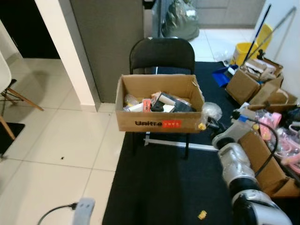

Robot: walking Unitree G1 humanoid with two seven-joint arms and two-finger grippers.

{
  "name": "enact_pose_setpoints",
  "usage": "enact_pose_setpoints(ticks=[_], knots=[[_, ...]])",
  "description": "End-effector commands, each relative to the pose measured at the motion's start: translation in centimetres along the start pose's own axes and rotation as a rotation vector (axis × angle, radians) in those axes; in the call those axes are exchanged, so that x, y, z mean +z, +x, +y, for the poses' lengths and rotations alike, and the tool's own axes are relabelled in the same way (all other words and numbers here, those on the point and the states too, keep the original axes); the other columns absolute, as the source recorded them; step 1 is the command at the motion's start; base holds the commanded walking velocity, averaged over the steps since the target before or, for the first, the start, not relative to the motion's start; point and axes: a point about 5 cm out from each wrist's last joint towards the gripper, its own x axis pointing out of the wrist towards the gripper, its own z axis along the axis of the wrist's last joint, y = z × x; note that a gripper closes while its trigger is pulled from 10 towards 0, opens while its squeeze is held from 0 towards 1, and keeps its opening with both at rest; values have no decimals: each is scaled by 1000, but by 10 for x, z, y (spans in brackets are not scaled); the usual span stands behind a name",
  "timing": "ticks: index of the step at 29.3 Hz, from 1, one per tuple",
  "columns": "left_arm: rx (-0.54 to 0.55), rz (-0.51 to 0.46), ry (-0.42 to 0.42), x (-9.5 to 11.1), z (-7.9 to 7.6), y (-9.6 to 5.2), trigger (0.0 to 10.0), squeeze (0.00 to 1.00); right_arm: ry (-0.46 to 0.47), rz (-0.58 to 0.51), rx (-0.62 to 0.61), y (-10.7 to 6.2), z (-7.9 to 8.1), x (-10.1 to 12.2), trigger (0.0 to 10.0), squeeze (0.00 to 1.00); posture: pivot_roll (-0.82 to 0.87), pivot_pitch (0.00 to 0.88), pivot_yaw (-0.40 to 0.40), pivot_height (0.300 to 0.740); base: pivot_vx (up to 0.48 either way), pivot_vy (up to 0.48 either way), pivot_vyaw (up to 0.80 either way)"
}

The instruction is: Picking trash to rubbish bin

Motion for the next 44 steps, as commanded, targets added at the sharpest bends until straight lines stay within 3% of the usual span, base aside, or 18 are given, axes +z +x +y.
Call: enact_pose_setpoints(ticks=[1,6,10,29,44], knots=[[1,26,0,-7,1,-1,10000,0,0,6,-13,-1,-4,0,10000,0,-8,84,76,740,390,0,0],[0,27,0,-7,1,-1,10000,0,-8,11,-6,-1,-2,-1,10000,0,-8,84,76,740,297,0,0],[0,29,3,-8,1,-1,10000,0,-71,44,18,-1,3,-7,10000,0,-8,84,76,740,277,0,0],[-2,30,14,-7,1,-1,10000,0,-89,62,27,0,6,-9,10000,0,-9,80,73,740,348,0,-259],[-3,34,12,-8,0,-1,10000,0,-106,102,125,1,33,-25,10000,0,-9,83,74,740,354,0,0]])
